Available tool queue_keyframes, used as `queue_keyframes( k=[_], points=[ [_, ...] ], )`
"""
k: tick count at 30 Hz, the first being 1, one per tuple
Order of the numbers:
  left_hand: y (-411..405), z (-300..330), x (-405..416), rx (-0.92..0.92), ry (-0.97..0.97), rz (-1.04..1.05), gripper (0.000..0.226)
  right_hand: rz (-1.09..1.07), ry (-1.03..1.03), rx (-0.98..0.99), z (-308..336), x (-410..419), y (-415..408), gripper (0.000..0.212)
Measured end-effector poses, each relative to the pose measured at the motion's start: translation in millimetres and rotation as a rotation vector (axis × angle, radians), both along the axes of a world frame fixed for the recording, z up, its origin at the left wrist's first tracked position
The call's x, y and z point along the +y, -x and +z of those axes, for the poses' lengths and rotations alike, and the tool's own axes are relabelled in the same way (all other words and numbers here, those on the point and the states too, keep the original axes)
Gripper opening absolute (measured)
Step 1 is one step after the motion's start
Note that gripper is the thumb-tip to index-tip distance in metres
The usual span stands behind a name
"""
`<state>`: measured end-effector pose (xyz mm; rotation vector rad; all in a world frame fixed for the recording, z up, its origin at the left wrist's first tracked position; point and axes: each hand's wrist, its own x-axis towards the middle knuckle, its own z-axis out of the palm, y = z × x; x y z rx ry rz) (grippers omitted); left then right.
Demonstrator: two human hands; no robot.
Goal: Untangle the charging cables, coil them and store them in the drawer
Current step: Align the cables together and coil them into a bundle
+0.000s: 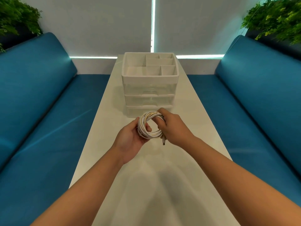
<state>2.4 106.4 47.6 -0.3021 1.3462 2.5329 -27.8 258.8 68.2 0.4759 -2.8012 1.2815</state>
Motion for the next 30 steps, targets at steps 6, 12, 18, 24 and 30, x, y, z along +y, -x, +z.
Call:
queue_keyframes(
  k=[6, 12, 18, 24, 30],
  points=[
    [2.1, 7.0, -2.4, -0.148, -0.293, -0.039, 0.026, 0.127, 0.047, -0.081, 6.6, -0.9, 2.1, 0.018],
    [-2.0, 12.6, 1.8, -0.054, -0.185, -0.122, 0.016, 0.210, 0.024, -0.081, 16.8, 7.1, 2.6, 0.045],
    [1.9, 18.6, 4.3, 0.004, 0.061, -0.149, 0.032, 0.159, -0.240, 0.109, 16.0, 12.2, 6.9, 0.017],
    [13.8, 16.1, 3.9, 0.017, 0.172, -0.070, 0.027, 0.123, -0.270, 0.106, 7.5, 10.5, 4.9, 0.020],
    [20.5, 15.8, 2.9, 0.026, 0.278, -0.034, 0.027, -0.041, -0.280, 0.034, -0.1, 9.5, 12.3, 0.017]
  ],
)
